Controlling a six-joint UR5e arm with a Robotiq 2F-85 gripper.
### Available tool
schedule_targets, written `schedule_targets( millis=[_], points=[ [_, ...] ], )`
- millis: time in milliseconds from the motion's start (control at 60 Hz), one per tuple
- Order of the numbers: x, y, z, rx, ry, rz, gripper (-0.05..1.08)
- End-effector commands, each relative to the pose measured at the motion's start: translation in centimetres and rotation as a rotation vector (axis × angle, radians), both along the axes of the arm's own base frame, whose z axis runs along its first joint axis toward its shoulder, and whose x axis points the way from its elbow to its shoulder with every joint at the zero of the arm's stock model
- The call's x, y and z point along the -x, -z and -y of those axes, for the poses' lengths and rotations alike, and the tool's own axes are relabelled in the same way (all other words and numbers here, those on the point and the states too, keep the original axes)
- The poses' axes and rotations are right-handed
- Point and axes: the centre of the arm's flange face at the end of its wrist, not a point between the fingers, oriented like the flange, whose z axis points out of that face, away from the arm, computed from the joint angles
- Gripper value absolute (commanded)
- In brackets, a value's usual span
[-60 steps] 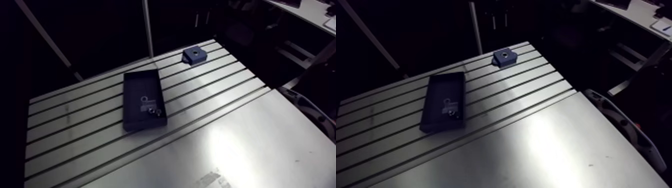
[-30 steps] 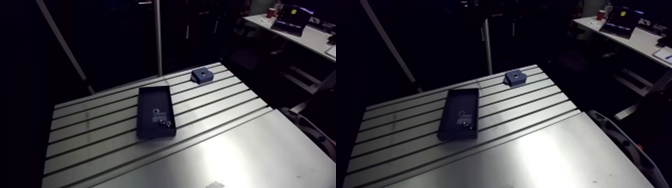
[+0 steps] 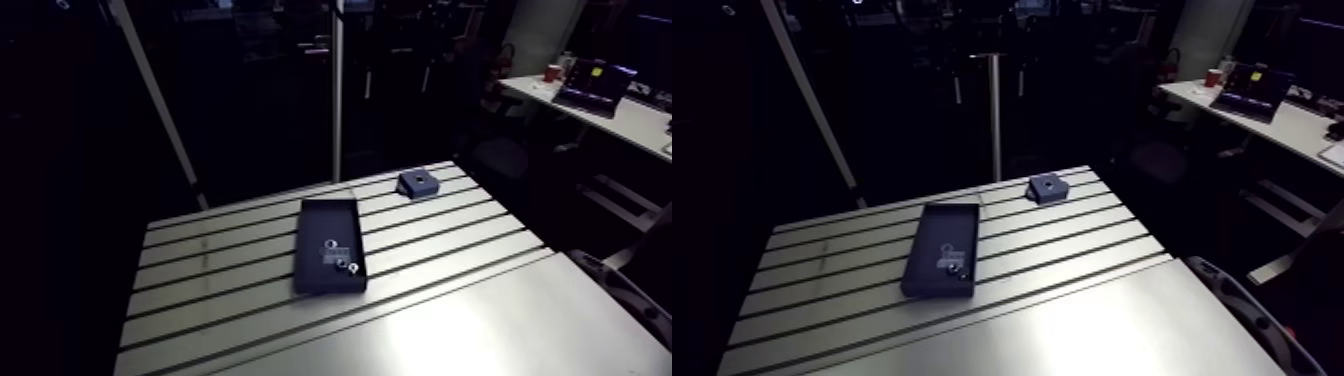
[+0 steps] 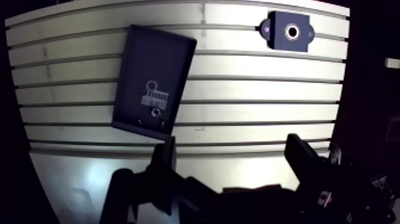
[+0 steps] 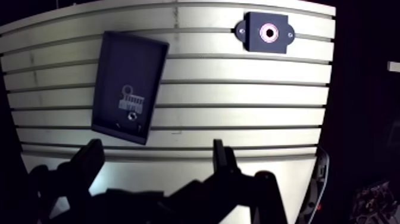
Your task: Pick up the bearing and press it into the housing until flush.
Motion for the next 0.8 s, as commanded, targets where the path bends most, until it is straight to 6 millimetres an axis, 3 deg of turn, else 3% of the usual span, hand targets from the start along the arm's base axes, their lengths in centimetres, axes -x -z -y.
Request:
schedule_targets(
  millis=[17, 133, 800],
  points=[
    [-1.9, -2.8, -0.4, -0.022, 0.094, -0.074, 0.0],
    [-2.7, -3.5, 0.1, -0.026, 0.09, -0.08, 0.0],
    [-3.3, -1.4, 1.7, 0.016, 0.128, -0.027, 0.0]
  ],
)
